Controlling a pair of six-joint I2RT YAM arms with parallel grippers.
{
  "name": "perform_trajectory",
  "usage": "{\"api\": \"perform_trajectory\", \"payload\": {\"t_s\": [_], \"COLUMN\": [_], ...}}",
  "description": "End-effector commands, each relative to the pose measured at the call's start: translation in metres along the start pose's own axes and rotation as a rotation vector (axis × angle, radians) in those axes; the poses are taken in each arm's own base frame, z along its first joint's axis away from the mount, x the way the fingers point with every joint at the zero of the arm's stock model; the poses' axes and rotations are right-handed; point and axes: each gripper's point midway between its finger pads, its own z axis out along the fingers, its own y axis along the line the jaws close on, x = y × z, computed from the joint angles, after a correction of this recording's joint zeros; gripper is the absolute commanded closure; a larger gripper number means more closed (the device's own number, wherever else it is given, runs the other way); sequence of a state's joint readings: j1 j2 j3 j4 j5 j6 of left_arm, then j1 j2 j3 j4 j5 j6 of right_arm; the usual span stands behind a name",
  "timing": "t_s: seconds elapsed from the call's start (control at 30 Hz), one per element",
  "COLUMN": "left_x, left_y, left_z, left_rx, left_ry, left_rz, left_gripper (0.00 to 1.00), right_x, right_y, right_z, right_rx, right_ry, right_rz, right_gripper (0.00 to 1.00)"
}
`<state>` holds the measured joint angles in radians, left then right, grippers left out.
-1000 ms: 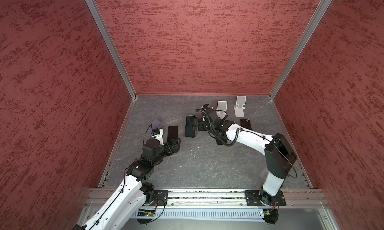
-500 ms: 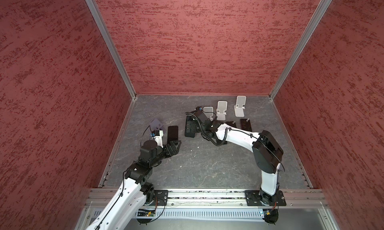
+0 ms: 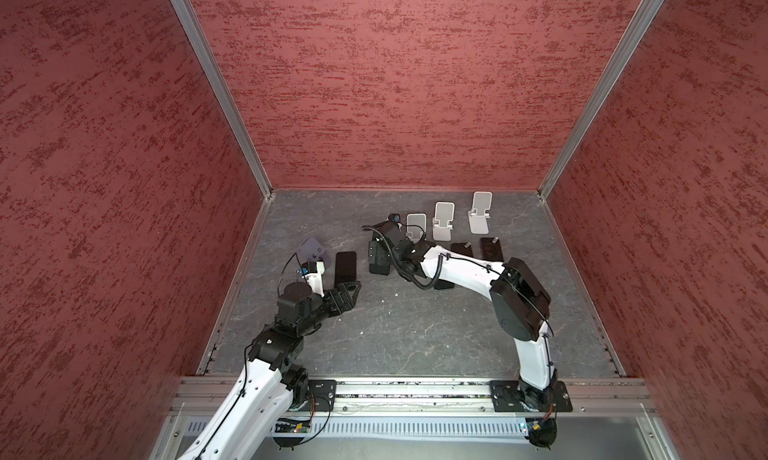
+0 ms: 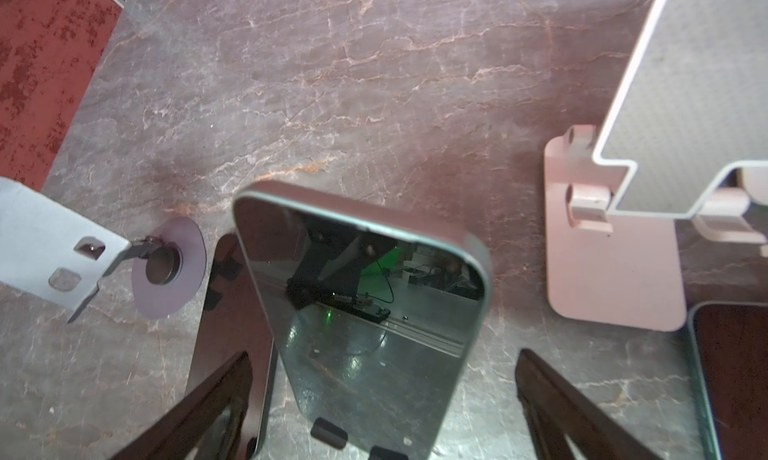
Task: Remove the phone from the phone stand
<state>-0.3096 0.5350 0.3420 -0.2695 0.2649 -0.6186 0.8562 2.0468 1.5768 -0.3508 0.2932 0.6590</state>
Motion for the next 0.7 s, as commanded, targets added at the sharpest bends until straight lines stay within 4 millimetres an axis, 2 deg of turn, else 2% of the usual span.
{"api": "perform_trajectory", "payload": {"t_s": [0.0,0.3,0.67], "left_x": [0.0037,0.0078,0.0118], "left_y": [0.0023,0.0051,0.0092], "left_z": [-0.0002,0.0020,0.0023], "left_rx": [0.009,0.021,0.014], "left_ry": [0.009,0.016,0.025], "left_rz": [0.012,0.007,0.012], "left_gripper": [0.00,0.00,0.00], "right_x": [-0.0037,0.0032,0.0021], "right_y": [0.0005,-0.0049,-0.0091], "right_z": [0.0029,0.0099,0.0102], "right_rx": [0.036,0.071,0.101], "right_ry": [-0.021,-0.006,-0.010], "right_rz": [0.034,0.075,0.093], "right_gripper": [0.01,0.01,0.01]}}
